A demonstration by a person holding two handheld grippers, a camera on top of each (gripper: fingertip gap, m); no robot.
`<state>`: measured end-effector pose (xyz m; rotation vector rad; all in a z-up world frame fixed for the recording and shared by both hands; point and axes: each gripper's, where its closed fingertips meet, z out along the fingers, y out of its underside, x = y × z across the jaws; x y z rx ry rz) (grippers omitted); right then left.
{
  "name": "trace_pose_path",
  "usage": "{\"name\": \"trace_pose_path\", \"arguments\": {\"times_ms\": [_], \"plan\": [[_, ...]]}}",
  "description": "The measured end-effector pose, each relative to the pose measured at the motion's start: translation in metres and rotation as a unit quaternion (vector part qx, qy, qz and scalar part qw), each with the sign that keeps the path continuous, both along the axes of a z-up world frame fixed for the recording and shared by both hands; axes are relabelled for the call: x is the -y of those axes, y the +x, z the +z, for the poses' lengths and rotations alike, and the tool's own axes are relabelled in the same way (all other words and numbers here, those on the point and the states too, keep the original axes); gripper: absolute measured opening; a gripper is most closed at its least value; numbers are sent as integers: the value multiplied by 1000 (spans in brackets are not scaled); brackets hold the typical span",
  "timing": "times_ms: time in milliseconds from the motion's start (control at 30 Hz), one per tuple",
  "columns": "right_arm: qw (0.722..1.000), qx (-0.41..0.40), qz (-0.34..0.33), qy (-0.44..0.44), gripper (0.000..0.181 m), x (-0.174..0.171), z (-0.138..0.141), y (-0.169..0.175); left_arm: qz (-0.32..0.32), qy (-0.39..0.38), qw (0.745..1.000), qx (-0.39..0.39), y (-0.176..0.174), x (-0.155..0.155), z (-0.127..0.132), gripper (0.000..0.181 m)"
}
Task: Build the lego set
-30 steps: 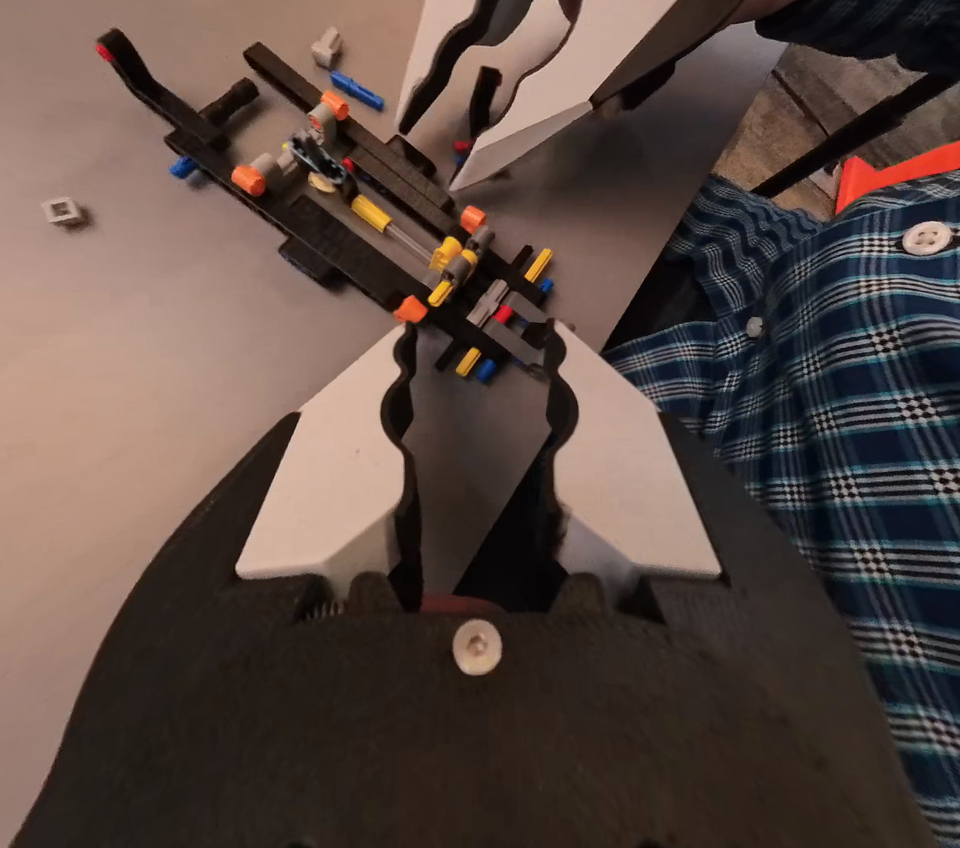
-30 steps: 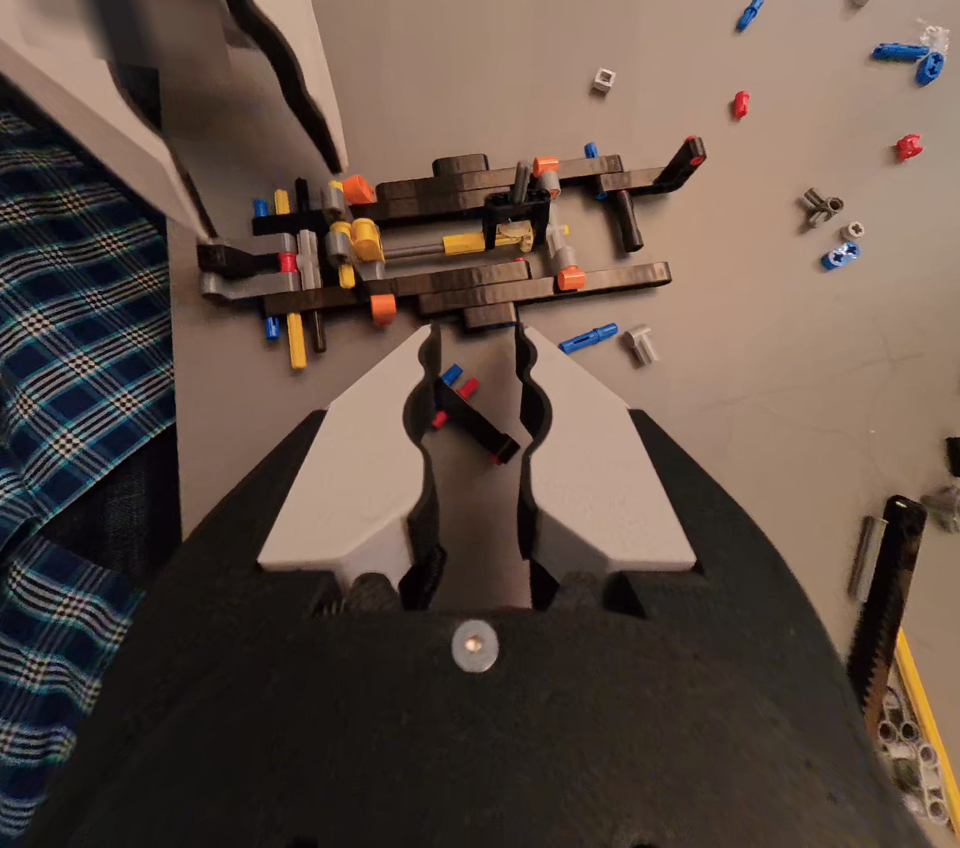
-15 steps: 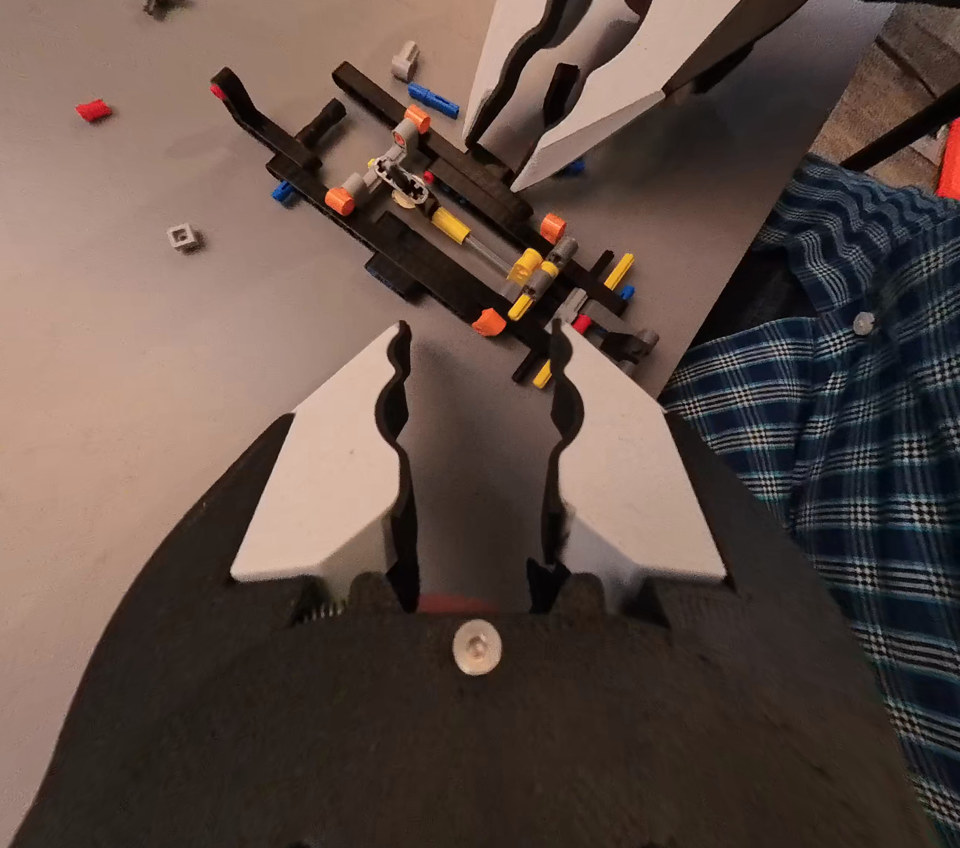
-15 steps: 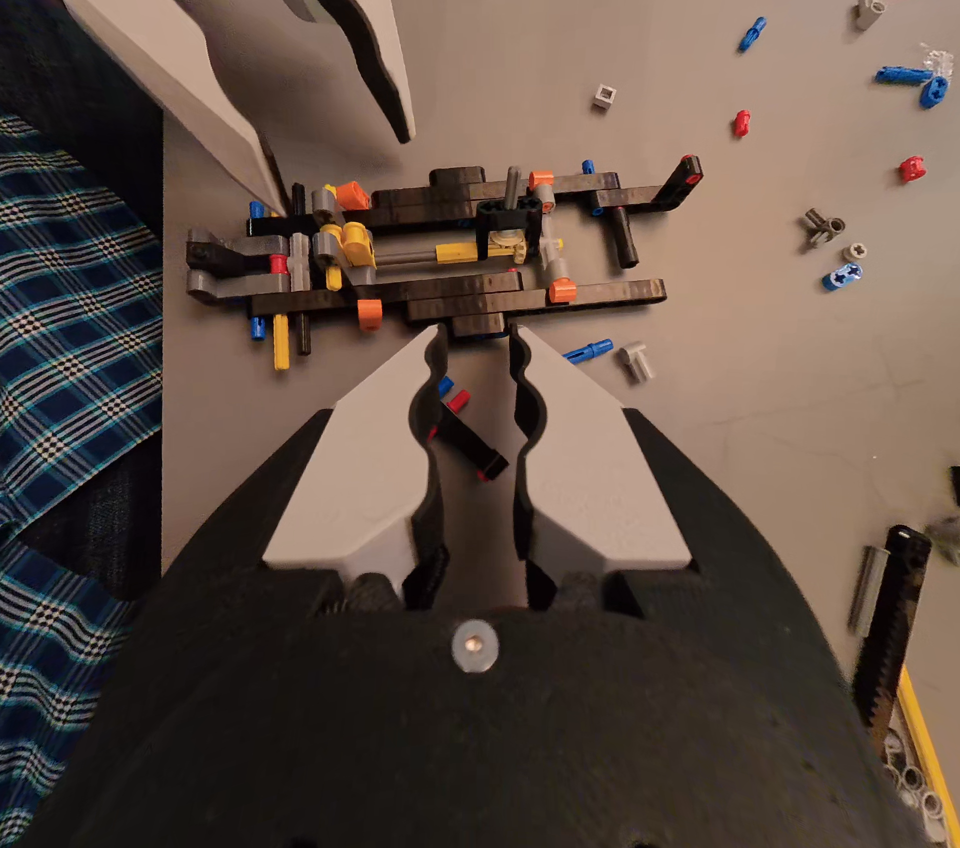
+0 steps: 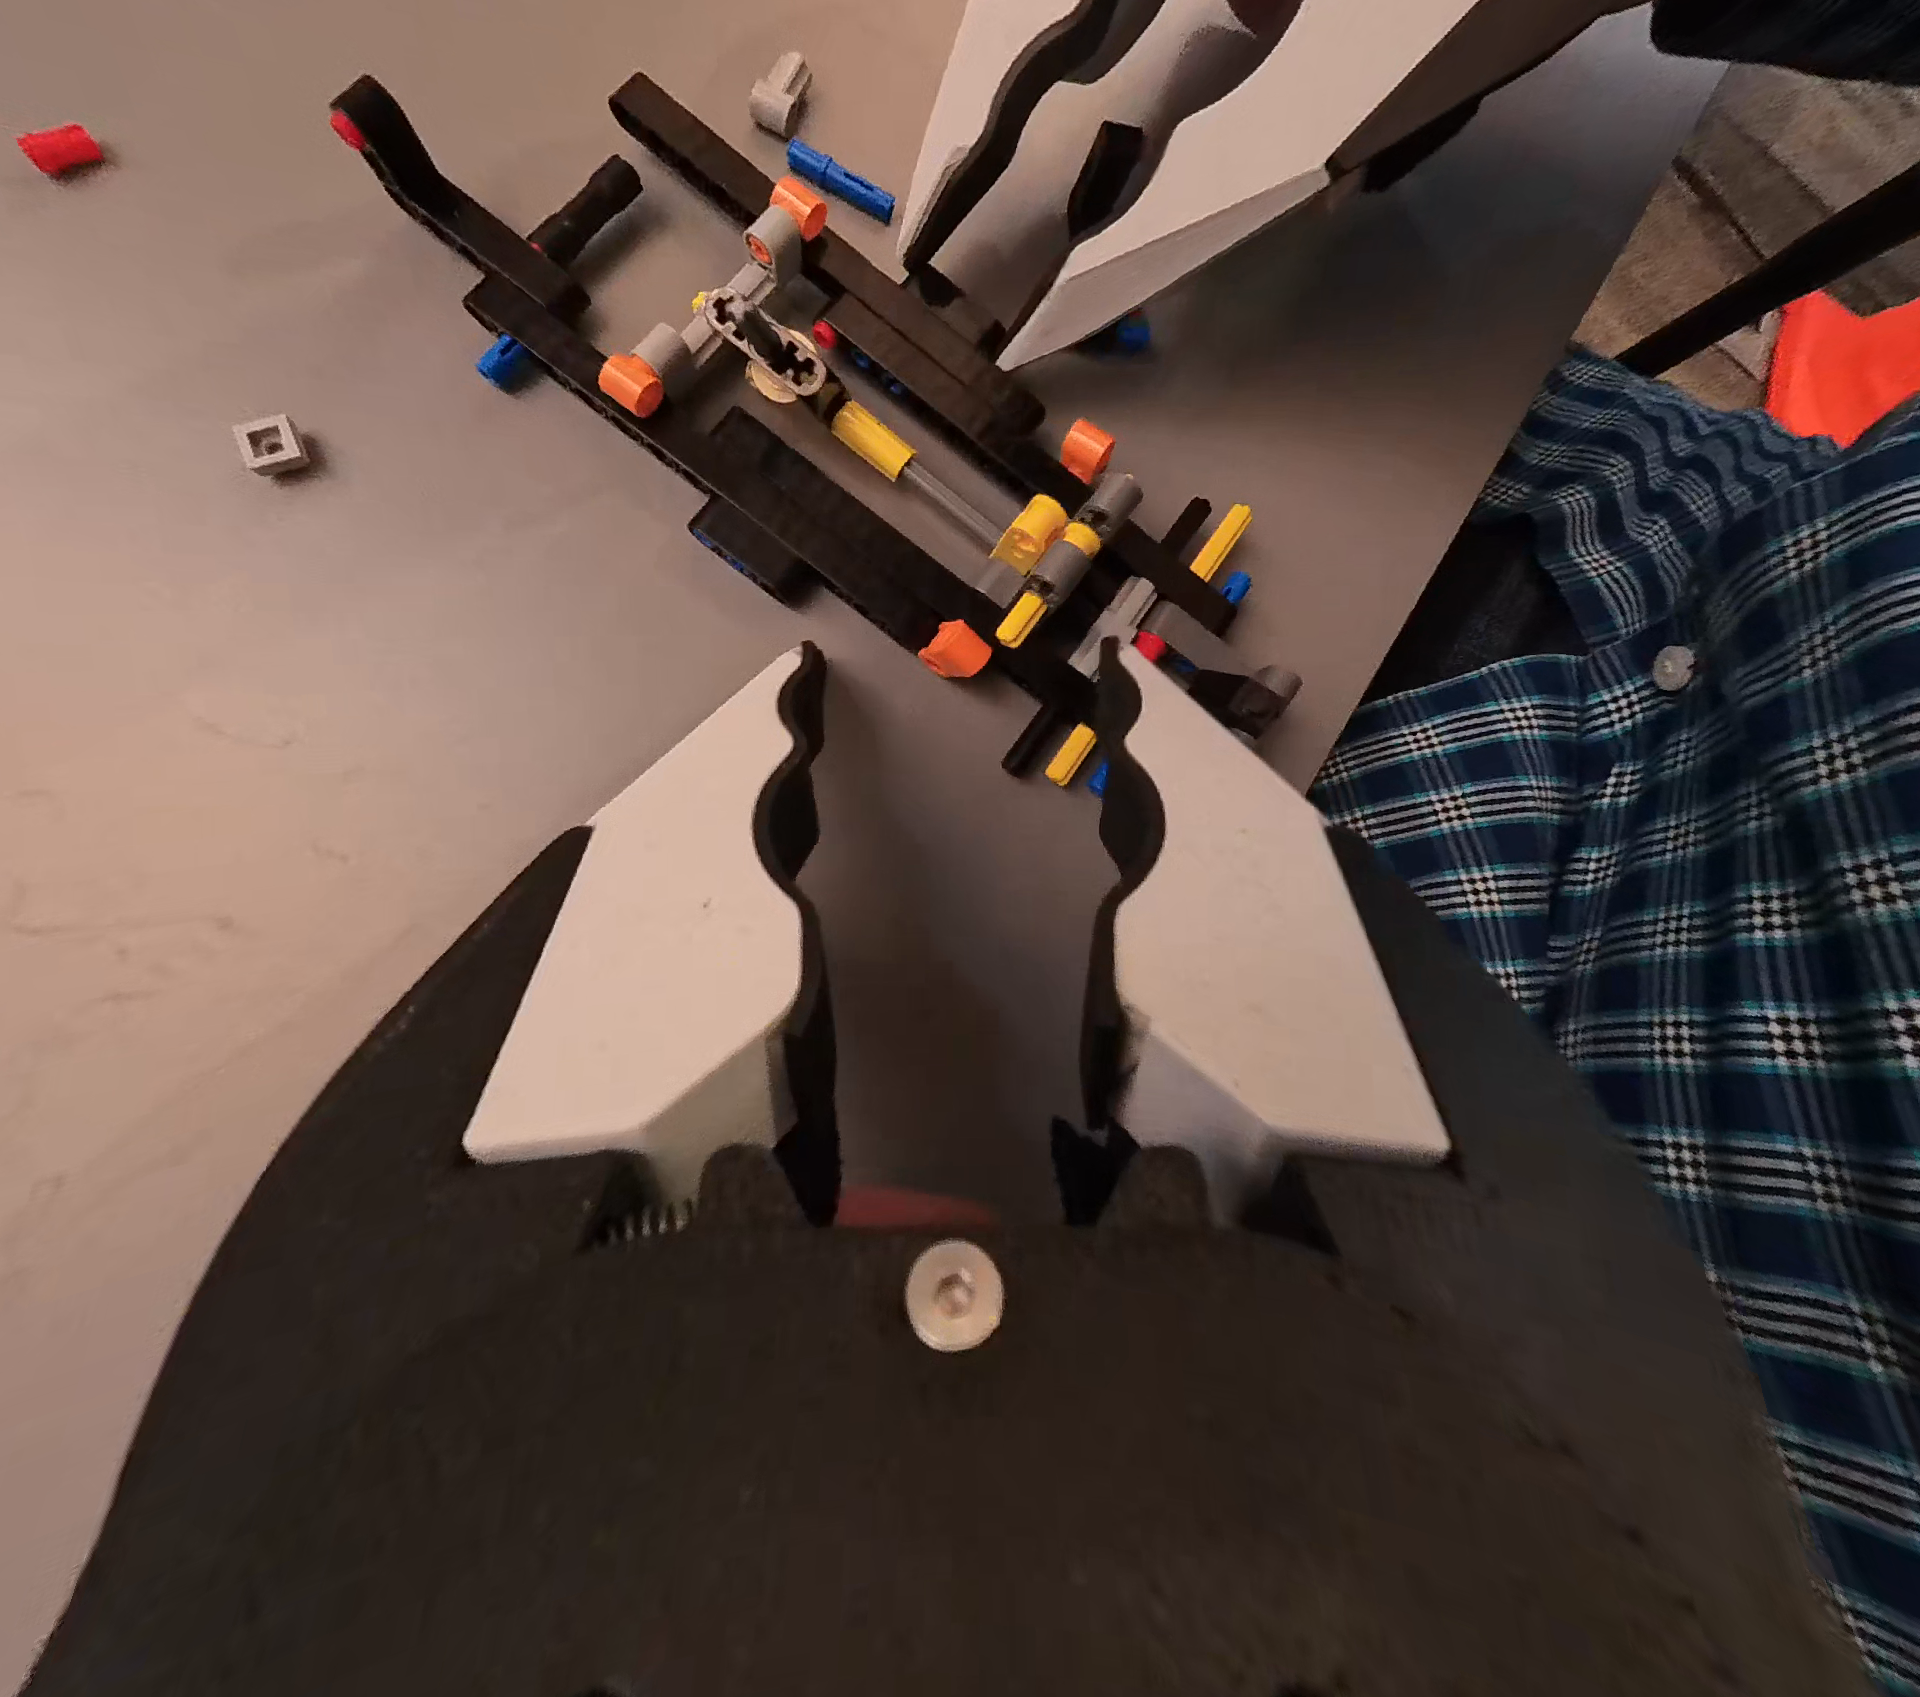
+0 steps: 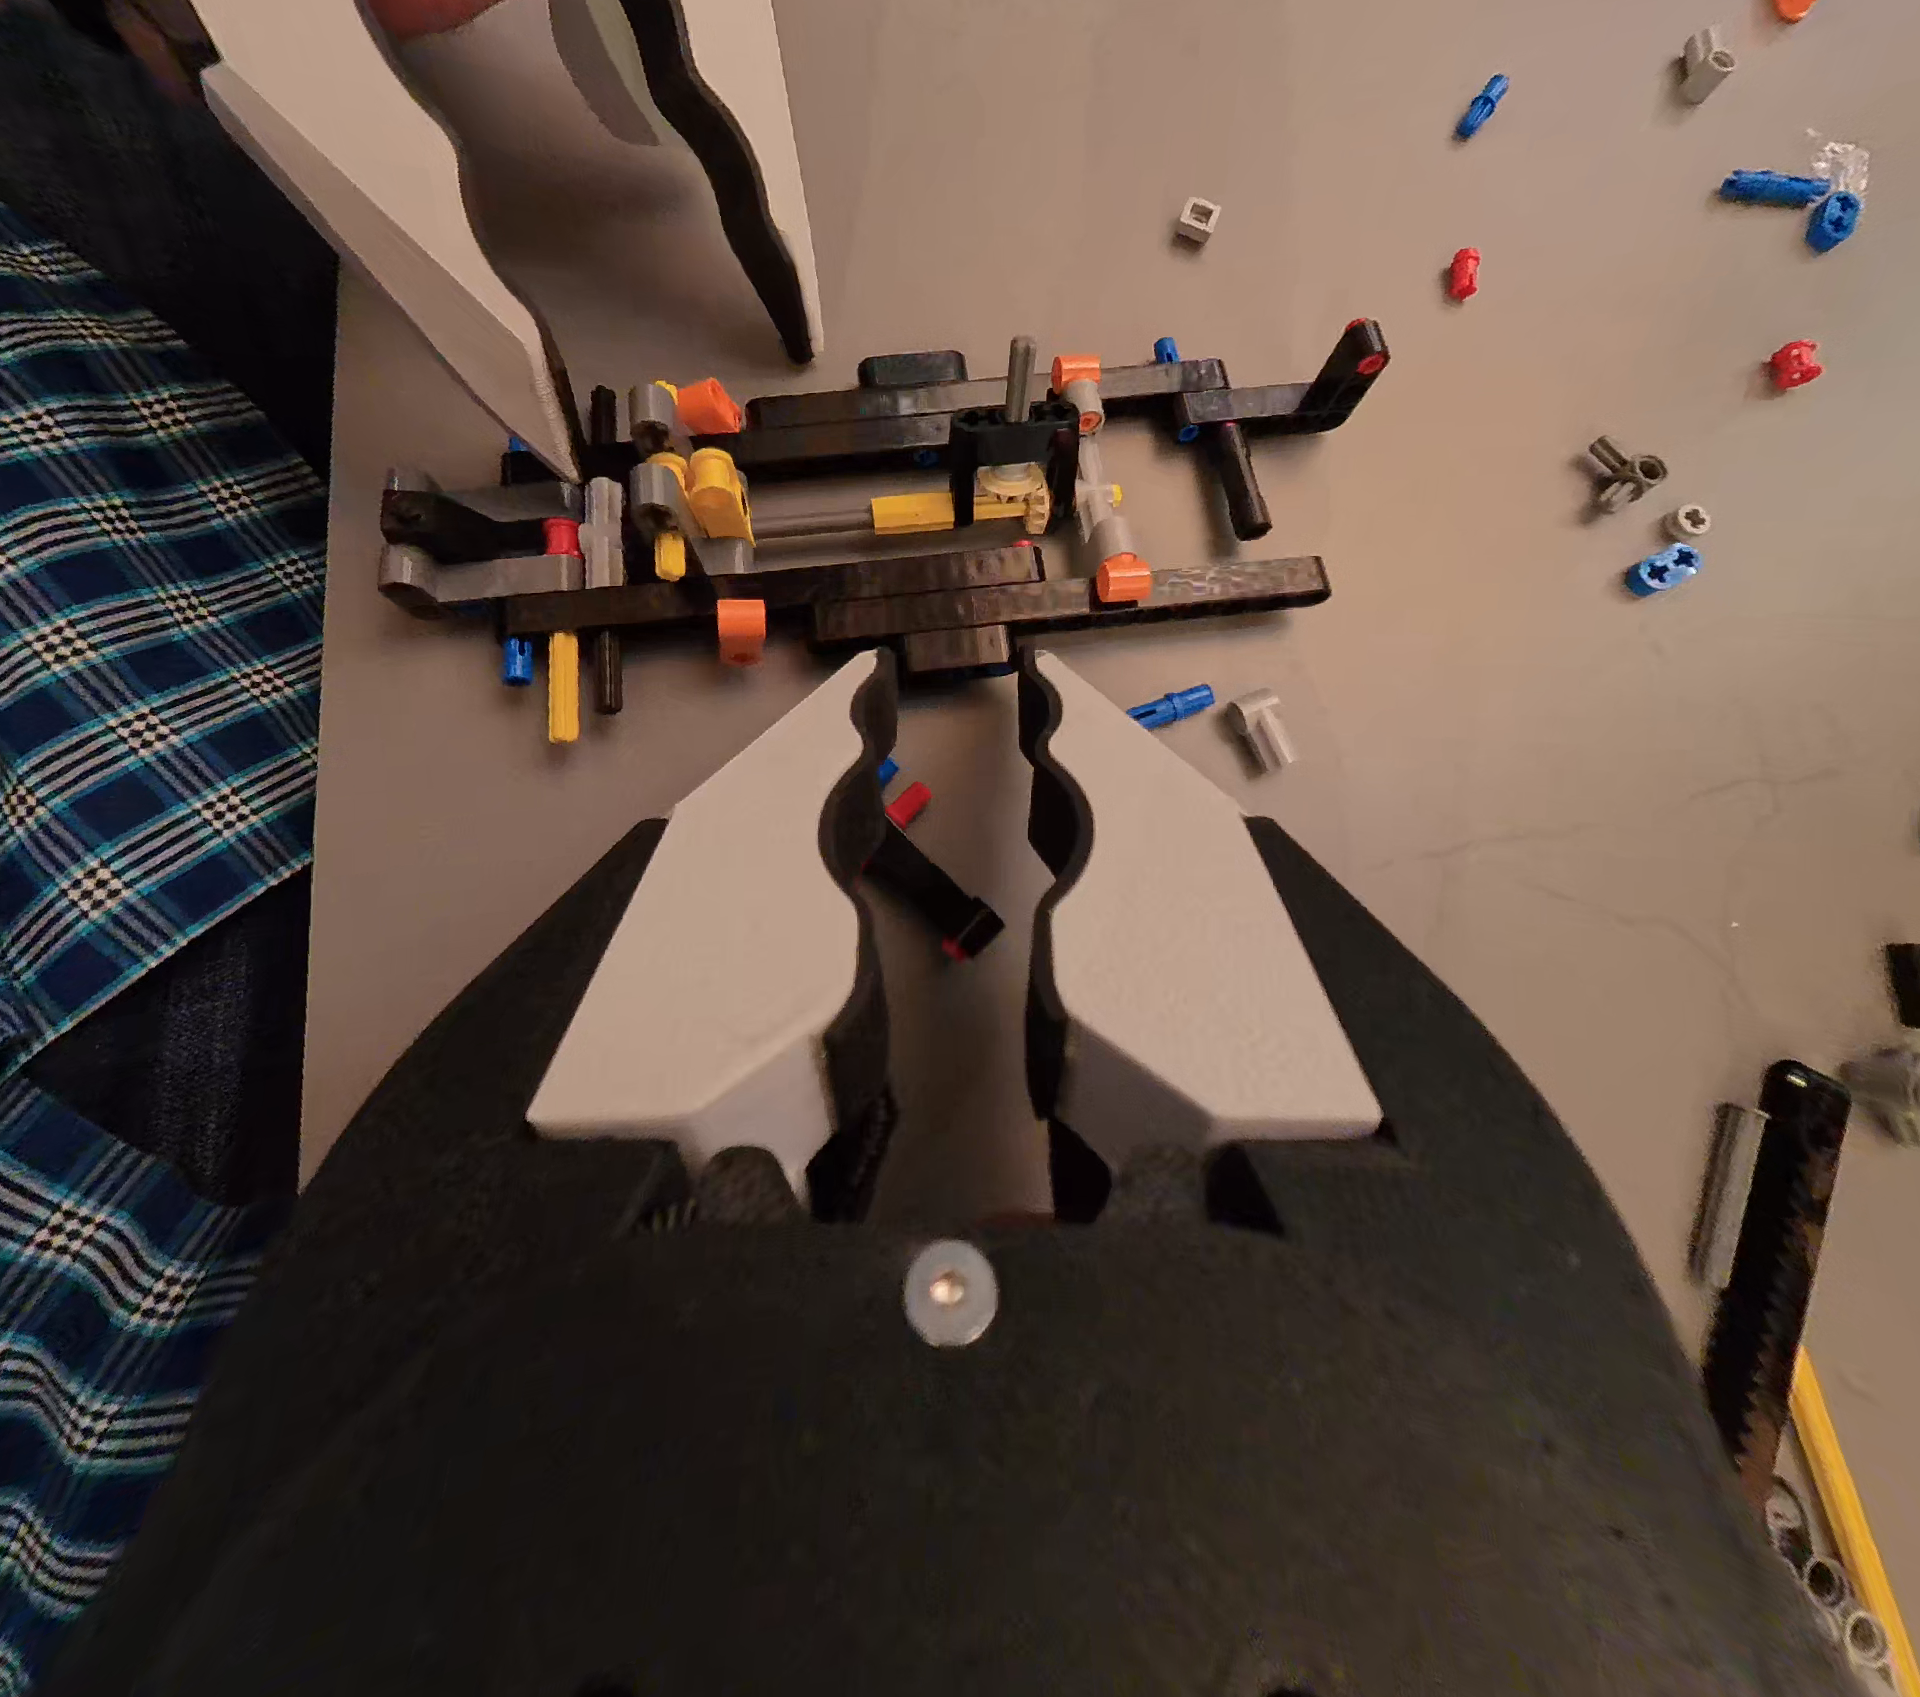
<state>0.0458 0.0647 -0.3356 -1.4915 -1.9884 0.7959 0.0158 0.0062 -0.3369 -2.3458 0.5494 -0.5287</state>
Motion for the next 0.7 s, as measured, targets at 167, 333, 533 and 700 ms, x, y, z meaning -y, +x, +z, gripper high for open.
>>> {"name": "trace_pose_path", "arguments": {"times_ms": [167,333,533,700], "plan": [[1000,-3,0,-1,20,-1,0,1,-3,3,1000,17,-3,1,5,51],[1000,-13,-1,3,20,-3,3,0,39,4,998,54,-19,-11,12,49],[999,-35,8,25,21,-3,10,-1,56,-9,995,82,-26,-25,8,52],[998,-46,13,39,20,-4,12,-1,56,-22,992,115,-22,-32,7,52]]}}
